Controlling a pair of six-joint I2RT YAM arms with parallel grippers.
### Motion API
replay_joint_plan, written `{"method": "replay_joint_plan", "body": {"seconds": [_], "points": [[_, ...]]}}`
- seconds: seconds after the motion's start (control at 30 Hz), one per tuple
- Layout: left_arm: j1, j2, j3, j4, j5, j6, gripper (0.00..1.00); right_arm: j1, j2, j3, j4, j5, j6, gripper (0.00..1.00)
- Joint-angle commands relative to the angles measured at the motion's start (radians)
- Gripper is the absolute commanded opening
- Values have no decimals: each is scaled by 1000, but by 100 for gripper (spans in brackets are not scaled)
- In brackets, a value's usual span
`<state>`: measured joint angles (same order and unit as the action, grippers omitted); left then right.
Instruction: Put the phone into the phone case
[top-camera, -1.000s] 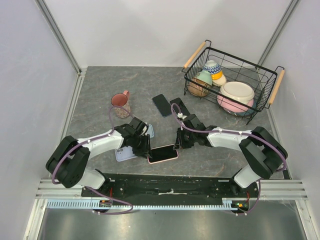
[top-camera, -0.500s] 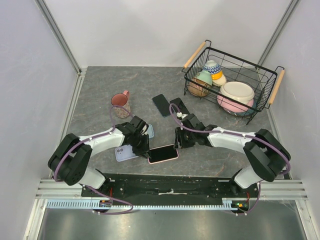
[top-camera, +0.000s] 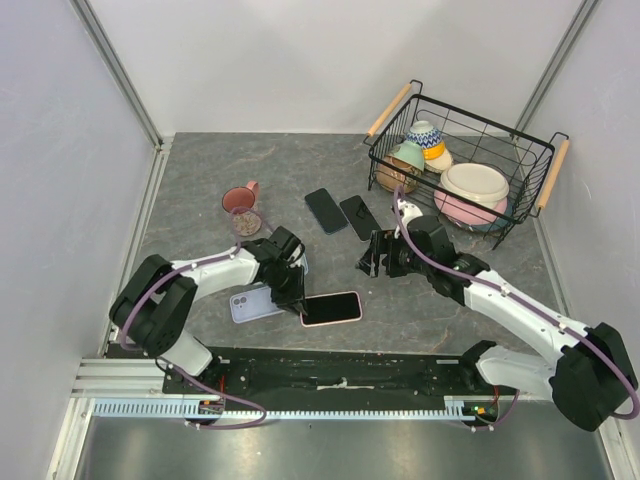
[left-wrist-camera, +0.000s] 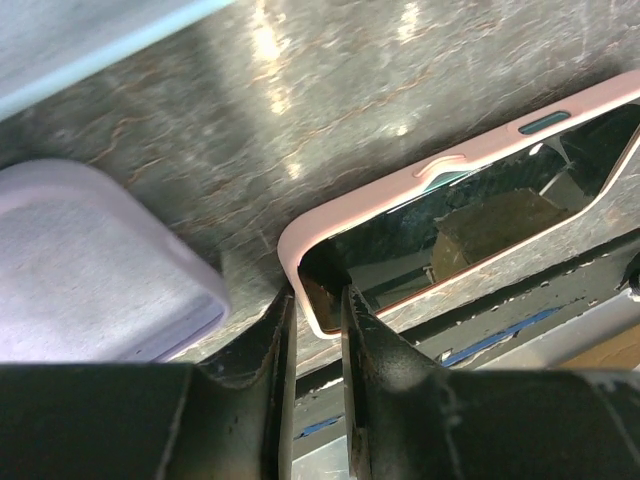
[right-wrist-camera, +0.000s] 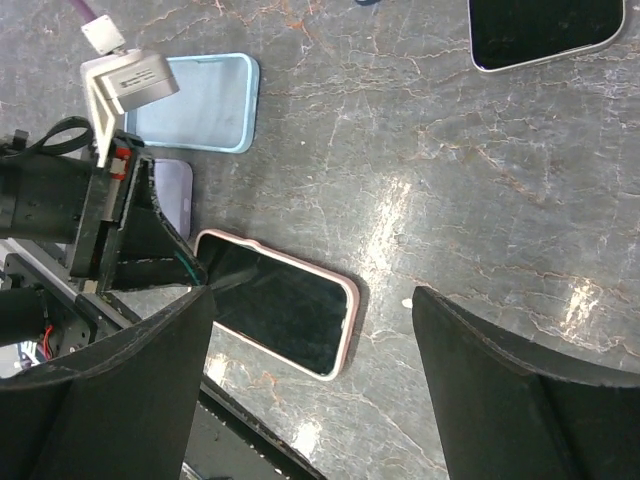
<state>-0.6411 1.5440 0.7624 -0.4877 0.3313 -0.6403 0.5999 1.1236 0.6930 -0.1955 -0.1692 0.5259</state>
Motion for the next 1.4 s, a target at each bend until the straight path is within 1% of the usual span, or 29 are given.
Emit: {"method": "replay_joint_plan", "body": {"seconds": [0.0, 0.13, 0.33, 0.4, 0.57, 0.67, 0.77, 0.93, 0.97, 1.03, 1.13, 1.2, 1.23, 1.3, 1.37], "points": [[-77, 106, 93, 248, 57, -35, 22, -14, -36, -26, 18, -39, 16, 87], [-123, 172, 167, 273, 74, -59, 22, -31, -77, -32, 8, -41, 23, 87], [-201, 297, 287, 331, 138, -99, 21, -57, -149, -20, -31, -38, 16, 87], [-216, 332, 353, 340, 152, -110, 21, -60, -172, -10, -53, -33, 14, 87], [-269, 476, 513, 397, 210, -159, 21, -74, -232, 16, -116, -1, -1, 87], [-287, 537, 570, 446, 239, -196, 21, -77, -246, 37, -153, 14, -15, 87], [-292, 550, 574, 483, 232, -225, 21, -80, -251, 42, -170, 14, -21, 87], [-290, 513, 557, 483, 190, -207, 24, -83, -255, 48, -179, 14, -23, 88], [-289, 498, 540, 483, 164, -202, 29, -83, -255, 51, -179, 14, -23, 88], [-285, 441, 520, 475, 134, -182, 34, -83, -252, 53, -179, 8, -21, 88], [-272, 348, 465, 419, 17, -148, 47, -81, -246, 53, -176, -4, -24, 88], [-261, 274, 443, 387, -23, -119, 50, -83, -245, 56, -174, -6, -29, 88], [-247, 252, 422, 345, -53, -108, 53, -83, -234, 54, -171, -9, -27, 88], [-230, 200, 394, 307, -84, -82, 54, -83, -229, 46, -160, -24, -27, 88], [-197, 114, 333, 269, -123, -70, 56, -83, -222, 37, -150, -41, -24, 88]]}}
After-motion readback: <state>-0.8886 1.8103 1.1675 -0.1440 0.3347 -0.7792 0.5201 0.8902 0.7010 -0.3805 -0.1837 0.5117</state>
